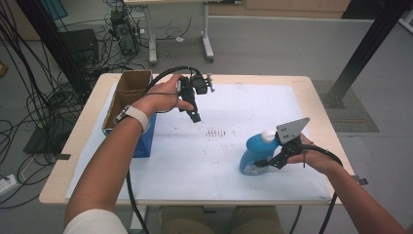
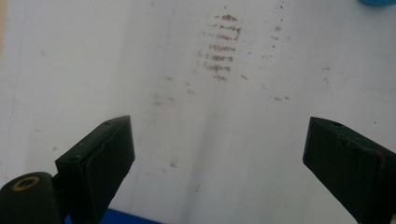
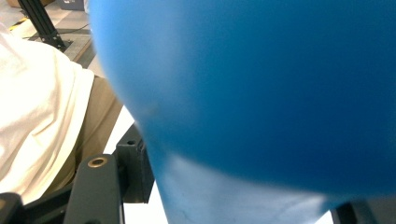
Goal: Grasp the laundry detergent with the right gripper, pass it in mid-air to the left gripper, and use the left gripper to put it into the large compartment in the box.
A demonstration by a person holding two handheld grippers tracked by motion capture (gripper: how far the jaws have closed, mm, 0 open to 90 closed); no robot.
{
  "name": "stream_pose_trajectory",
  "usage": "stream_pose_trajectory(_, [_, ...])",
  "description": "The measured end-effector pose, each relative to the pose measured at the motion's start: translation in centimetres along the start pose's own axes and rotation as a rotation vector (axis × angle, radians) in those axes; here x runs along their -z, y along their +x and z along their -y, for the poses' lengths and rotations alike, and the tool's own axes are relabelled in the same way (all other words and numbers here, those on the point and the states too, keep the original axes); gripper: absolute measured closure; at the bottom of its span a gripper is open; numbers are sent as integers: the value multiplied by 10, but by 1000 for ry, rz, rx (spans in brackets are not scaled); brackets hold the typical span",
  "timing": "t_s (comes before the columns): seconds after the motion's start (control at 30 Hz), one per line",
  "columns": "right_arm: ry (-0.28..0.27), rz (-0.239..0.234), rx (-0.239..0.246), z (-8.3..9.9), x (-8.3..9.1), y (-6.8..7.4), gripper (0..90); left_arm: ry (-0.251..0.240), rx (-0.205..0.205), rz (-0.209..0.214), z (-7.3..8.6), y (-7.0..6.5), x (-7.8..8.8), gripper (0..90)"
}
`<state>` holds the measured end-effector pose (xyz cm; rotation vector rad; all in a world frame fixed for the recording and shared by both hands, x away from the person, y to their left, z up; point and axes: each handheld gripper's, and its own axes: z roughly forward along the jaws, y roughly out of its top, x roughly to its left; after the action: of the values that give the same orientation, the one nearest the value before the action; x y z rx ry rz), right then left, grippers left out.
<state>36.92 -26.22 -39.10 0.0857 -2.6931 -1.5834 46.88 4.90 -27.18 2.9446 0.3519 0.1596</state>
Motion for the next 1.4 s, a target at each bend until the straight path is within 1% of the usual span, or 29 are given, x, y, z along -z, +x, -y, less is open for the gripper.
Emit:
stream_pose_trajectory(0.13, [-1,1,1,0,-1,0,381,0,2,0,0,0,0,94])
stream_pose_trajectory(0.23, [-1,4,1,1,-1,0,395,6,-6,0,0,1,0,94])
stream_pose_trajectory(0.4, [-4,6,2,1,-1,0,414,2,-2,0,0,0,0,94])
stream_pose_trajectory(0.77, [-15,10,-6,3,-1,0,422,6,-7,0,-1,1,0,94])
stream_pose_trajectory(0.8, [-15,10,-6,3,-1,0,422,2,-3,1,-1,0,-1,94])
stream_pose_trajectory(0.97, [-19,9,0,3,-1,0,423,5,-8,0,-1,0,0,95])
stream_pose_trajectory(1.0, [-19,10,1,3,-1,0,423,2,-2,1,-1,0,0,95])
stream_pose_trajectory(1.07, [-20,11,0,4,-1,1,423,6,-7,-1,0,0,0,95])
stream_pose_trajectory(1.17, [-22,5,1,4,-1,0,423,2,0,-1,0,0,0,95])
stream_pose_trajectory(1.23, [-21,7,3,3,-1,0,423,4,-7,-1,0,0,0,95])
stream_pose_trajectory(1.33, [-16,11,2,3,-1,1,423,0,-4,-1,0,0,0,96])
stream_pose_trajectory(1.4, [-15,11,-1,3,-1,1,424,4,-9,-2,0,0,0,97])
